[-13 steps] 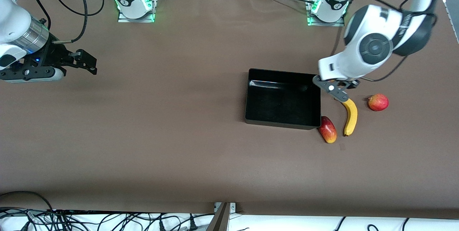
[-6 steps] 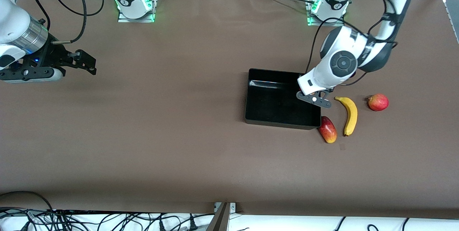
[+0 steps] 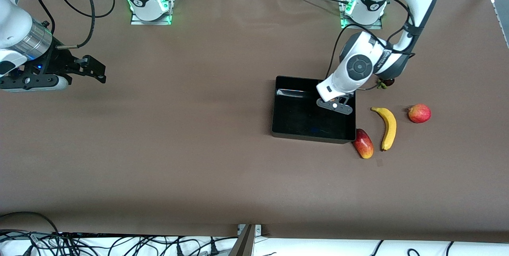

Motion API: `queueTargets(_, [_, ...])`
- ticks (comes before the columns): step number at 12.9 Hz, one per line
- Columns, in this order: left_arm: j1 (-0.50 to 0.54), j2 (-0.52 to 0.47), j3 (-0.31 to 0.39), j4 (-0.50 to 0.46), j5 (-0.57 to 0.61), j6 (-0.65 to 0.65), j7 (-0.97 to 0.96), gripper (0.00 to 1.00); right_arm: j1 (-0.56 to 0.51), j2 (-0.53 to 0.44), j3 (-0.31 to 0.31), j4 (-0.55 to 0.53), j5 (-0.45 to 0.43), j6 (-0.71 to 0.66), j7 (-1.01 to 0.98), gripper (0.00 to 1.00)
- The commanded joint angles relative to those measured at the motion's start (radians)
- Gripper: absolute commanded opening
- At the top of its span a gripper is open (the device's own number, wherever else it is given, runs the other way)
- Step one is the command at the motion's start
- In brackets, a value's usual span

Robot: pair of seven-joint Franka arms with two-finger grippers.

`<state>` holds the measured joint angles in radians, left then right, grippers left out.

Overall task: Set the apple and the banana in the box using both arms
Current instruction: 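Lift the apple with the left gripper and carry it over the box, then open the left gripper to drop the apple into the box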

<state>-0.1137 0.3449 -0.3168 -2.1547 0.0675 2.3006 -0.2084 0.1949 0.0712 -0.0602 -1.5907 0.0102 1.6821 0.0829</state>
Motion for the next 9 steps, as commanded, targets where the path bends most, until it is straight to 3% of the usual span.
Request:
queueTargets(1, [0.006, 0.025, 0.004, 0.001, -0.006, 0.020, -0.009, 0.54, -0.012, 0.004, 0.008, 0.012, -0.004, 0.001, 0.008, 1.00])
queueTargets(2, [0.009, 0.023, 0.004, 0.004, -0.006, 0.019, -0.011, 0.90, -0.012, 0.004, 0.008, 0.012, -0.004, 0.001, 0.006, 1.00])
queueTargets(3, [0.012, 0.020, 0.004, 0.007, -0.006, 0.014, -0.011, 1.00, -0.012, 0.004, 0.008, 0.012, -0.004, 0.001, 0.006, 1.00])
queueTargets(6, [0.014, 0.002, 0.005, 0.060, -0.006, -0.071, -0.011, 1.00, -0.012, 0.004, 0.008, 0.012, -0.004, 0.001, 0.006, 1.00])
queueTargets(9, [0.032, 0.000, 0.025, 0.287, -0.006, -0.374, -0.009, 1.00, -0.014, 0.004, 0.008, 0.012, -0.004, 0.002, 0.006, 1.00])
